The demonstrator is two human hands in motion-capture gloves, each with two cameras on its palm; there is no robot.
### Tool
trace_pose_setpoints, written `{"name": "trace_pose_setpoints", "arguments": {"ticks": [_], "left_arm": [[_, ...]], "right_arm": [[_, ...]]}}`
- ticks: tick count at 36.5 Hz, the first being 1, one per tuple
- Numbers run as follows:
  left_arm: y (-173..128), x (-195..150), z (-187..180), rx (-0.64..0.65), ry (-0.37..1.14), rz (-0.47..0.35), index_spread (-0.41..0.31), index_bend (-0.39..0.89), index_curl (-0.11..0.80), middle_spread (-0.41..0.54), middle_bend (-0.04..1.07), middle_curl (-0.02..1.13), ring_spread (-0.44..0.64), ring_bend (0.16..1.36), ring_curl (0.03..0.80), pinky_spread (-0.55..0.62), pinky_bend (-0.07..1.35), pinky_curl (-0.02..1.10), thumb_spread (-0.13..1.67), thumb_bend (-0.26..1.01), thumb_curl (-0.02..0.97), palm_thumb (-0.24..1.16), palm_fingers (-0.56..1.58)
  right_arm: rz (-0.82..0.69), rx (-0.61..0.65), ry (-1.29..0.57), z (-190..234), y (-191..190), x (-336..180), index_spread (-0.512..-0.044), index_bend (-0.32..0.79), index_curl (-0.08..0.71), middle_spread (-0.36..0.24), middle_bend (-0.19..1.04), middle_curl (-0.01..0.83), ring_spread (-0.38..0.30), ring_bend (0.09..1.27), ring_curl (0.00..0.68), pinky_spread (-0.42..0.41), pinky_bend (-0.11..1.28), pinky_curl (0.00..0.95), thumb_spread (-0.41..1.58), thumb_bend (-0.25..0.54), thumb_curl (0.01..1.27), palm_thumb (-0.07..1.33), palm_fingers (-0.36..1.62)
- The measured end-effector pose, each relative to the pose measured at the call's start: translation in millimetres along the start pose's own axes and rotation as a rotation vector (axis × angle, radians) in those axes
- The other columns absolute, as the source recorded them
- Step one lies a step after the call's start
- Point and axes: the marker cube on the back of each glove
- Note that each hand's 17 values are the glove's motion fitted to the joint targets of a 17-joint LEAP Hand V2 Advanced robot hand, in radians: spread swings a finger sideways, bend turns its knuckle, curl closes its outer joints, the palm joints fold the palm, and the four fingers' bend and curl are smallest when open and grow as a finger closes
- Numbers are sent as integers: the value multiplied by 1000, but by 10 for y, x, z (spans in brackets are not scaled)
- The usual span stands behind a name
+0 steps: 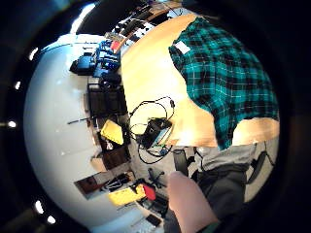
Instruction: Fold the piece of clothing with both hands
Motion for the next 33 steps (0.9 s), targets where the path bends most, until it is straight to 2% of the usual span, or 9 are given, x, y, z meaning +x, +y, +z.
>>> {"name": "trace_pose_setpoints", "arguments": {"ticks": [10,19,22,24,25,28,30,33], "left_arm": [[97,-93,40,1,-2,13,-94,188,365,173,153,204,311,548,251,409,308,284,1057,-27,188,-14,215],[60,-136,258,48,53,94,-92,183,376,174,153,212,312,555,259,417,310,298,1062,-28,197,-15,205],[24,-148,427,-2,36,151,-94,184,380,162,160,218,296,557,261,412,300,298,1067,-27,199,-15,222],[0,-149,588,-60,12,224,-94,185,381,159,157,220,293,555,261,411,302,301,1069,-23,202,-7,224],[-9,-147,678,-90,-2,264,-80,111,361,167,155,219,298,572,267,411,331,311,1070,-23,203,-7,177],[-44,-160,954,-173,-41,349,-68,2,307,186,172,236,308,622,292,415,411,343,1049,-35,203,-24,60],[-81,-183,1126,-226,-45,375,-64,-22,271,195,184,243,317,652,300,416,459,356,1030,-29,212,-10,9],[-107,-216,1314,-284,-23,385,-56,5,236,205,188,247,328,676,301,416,504,365,1005,-21,223,11,-27]], "right_arm": [[-1,6,-8,17,86,52,-335,109,212,-58,205,348,-47,482,332,126,435,325,1289,56,157,382,563],[-29,-63,-42,391,-67,48,-345,89,199,-59,183,354,-47,508,349,127,472,344,1285,34,175,412,516],[-33,-96,-49,577,-118,65,-347,91,195,-53,179,354,-47,520,354,126,481,350,1287,27,179,423,502],[-21,-127,-50,731,-143,117,-349,94,193,-52,181,355,-45,518,354,126,490,354,1285,23,184,431,491],[-9,-142,-51,815,-155,156,-348,90,192,-51,186,356,-45,520,355,127,489,353,1285,21,185,434,480],[22,-187,-57,1067,-187,296,-349,95,190,-50,190,358,-40,516,356,127,499,357,1281,15,191,448,470],[34,-209,-61,1200,-190,377,-350,98,189,-49,192,359,-39,516,356,127,502,358,1280,9,193,452,467],[48,-227,-64,1322,-157,459,-350,101,189,-48,195,362,-37,515,357,126,501,357,1279,6,199,467,464]]}}
